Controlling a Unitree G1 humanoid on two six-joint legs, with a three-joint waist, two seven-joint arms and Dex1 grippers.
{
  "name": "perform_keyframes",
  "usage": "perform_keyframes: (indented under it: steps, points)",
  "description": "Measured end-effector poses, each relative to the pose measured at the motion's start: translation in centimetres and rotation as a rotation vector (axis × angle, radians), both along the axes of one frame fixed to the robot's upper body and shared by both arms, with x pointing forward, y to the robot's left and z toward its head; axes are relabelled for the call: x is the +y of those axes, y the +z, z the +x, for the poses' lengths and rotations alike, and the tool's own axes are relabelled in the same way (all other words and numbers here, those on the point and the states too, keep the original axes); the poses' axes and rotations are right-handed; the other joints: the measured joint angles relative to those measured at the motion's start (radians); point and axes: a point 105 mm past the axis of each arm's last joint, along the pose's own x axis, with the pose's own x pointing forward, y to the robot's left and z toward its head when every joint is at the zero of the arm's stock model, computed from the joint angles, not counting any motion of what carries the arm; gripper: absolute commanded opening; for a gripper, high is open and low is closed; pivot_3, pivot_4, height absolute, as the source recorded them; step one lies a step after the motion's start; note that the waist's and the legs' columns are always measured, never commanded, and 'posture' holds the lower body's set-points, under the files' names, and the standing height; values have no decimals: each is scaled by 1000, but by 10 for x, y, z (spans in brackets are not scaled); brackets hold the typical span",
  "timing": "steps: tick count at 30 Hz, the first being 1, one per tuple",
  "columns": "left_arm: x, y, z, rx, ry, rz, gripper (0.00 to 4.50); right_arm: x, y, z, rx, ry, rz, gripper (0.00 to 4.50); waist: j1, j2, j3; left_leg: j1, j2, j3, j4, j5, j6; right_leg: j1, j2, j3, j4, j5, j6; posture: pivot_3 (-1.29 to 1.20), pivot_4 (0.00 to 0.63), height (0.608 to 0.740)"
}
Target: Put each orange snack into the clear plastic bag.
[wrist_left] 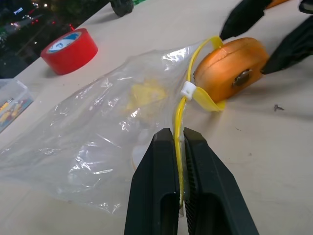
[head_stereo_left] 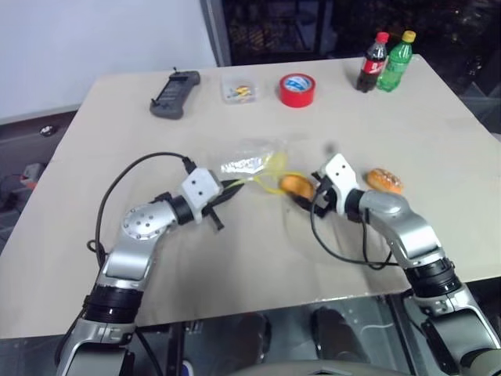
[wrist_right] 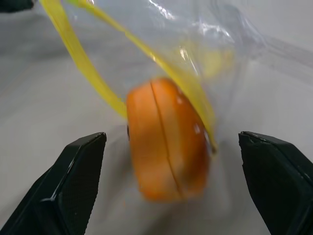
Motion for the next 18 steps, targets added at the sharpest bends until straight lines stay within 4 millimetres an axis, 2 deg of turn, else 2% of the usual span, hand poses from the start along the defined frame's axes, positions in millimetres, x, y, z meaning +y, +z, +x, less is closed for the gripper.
perform_keyframes:
  steps: [3, 5, 6, 8, 13, 18]
  points:
    - [-1, 1, 0, -2, 2, -1, 0, 2, -6, 1, 21, -7, 2, 2058, 0, 0, 0, 0, 0, 0, 0, 0, 0, 0, 0, 0, 0, 0, 0, 0, 150, 740]
    - [-2, 3, -1, -10, 2, -4, 0, 2, -5, 1, 21, -6, 2, 1402, 0, 0, 0, 0, 0, 0, 0, 0, 0, 0, 0, 0, 0, 0, 0, 0, 150, 740]
    - [-3, 4, -1, -13, 0, -7, 0, 2, -4, 1, 22, -3, 4, 854, 0, 0, 0, 0, 0, 0, 0, 0, 0, 0, 0, 0, 0, 0, 0, 0, 150, 740]
    - [-4, 4, -1, -13, 4, -11, 0, 3, -2, -1, 27, -1, 7, 116, -1, 0, 0, 0, 0, 0, 0, 0, 0, 0, 0, 0, 0, 0, 0, 0, 150, 740]
    - [-7, 7, -2, -19, 8, -19, 0, 4, 1, -3, 47, -4, 22, 47, 0, 0, 0, 0, 0, 0, 0, 0, 0, 0, 0, 0, 0, 0, 0, 0, 150, 740]
    - [-21, 9, -9, -24, -25, -29, 0, 12, 16, -9, 159, -42, 215, 47, -1, 0, 0, 0, 0, 0, 0, 0, 0, 0, 0, 0, 0, 0, 0, 0, 150, 740]
